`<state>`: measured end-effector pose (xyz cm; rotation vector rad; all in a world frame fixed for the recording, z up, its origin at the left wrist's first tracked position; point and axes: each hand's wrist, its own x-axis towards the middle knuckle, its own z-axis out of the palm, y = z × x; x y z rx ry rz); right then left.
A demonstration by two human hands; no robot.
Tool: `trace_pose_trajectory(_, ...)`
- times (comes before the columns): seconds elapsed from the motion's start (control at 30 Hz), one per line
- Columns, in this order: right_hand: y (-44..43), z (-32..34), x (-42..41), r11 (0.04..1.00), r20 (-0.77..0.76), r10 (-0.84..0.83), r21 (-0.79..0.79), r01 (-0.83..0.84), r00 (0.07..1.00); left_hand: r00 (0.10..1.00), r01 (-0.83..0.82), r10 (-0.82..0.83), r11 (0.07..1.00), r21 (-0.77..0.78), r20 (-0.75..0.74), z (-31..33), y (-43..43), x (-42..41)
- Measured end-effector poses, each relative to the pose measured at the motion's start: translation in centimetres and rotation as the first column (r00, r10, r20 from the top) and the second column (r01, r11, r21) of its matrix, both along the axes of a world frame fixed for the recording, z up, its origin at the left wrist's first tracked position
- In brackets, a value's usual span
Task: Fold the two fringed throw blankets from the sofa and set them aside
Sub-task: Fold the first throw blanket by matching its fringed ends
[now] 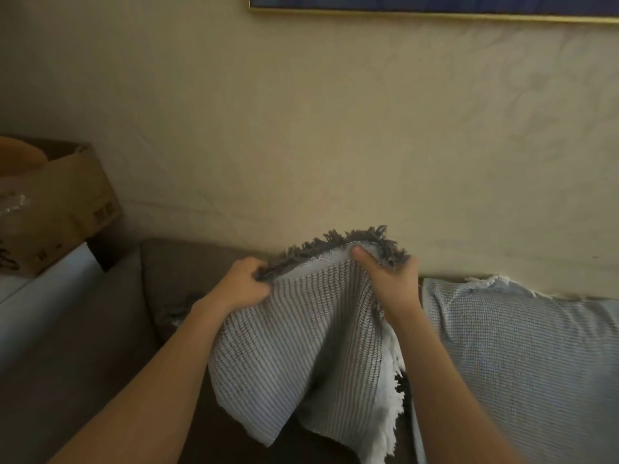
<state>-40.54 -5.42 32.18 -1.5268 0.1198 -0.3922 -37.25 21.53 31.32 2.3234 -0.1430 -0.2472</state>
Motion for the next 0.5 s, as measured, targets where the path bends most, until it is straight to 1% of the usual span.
trace_pose_trajectory(0.07,0.3,0.0,0.6,0.993,0.015,-0.112,-0.041,0.113,0.994,0.996,0.01,-0.023,0.989,-0.15,-0.086,0.1,-0.6,-0.9)
trace_pose_trajectory(0.1,0.3,-0.1,1.0,0.985,0.025,-0.162,-0.064,0.163,0.986,0.994,0.034,-0.057,0.973,-0.228,-0.094,-0.1,-1.0,-1.0)
trace_pose_trajectory(0.17,0.3,0.0,1.7,0.969,0.042,-0.22,-0.102,0.223,0.975,0.988,0.077,-0.108,0.964,-0.255,-0.111,-0.5,-1.4,-0.7)
trace_pose_trajectory(0.23,0.1,0.0,2.3,0.951,0.052,-0.255,-0.164,0.26,0.966,0.975,0.144,-0.179,0.959,-0.244,-0.131,-0.1,-1.9,-0.7)
trace_pose_trajectory(0.33,-0.2,0.2,2.8,0.925,0.098,-0.296,-0.219,0.31,0.95,0.959,0.127,-0.185,0.958,-0.256,-0.216,0.6,-2.5,-0.4)
trace_pose_trajectory(0.4,-0.5,0.1,3.0,0.926,0.11,-0.3,-0.206,0.317,0.948,0.958,0.108,-0.158,0.972,-0.209,-0.24,1.2,-2.4,-0.2)
trace_pose_trajectory(0.43,-0.7,0.2,3.0,0.931,0.105,-0.29,-0.198,0.306,0.951,0.957,0.115,-0.169,0.967,-0.227,-0.236,1.4,-2.4,-0.1)
trace_pose_trajectory(0.5,-1.0,0.3,3.0,0.946,0.095,-0.255,-0.182,0.269,0.962,0.961,0.112,-0.189,0.934,-0.339,-0.204,2.2,-2.5,0.4)
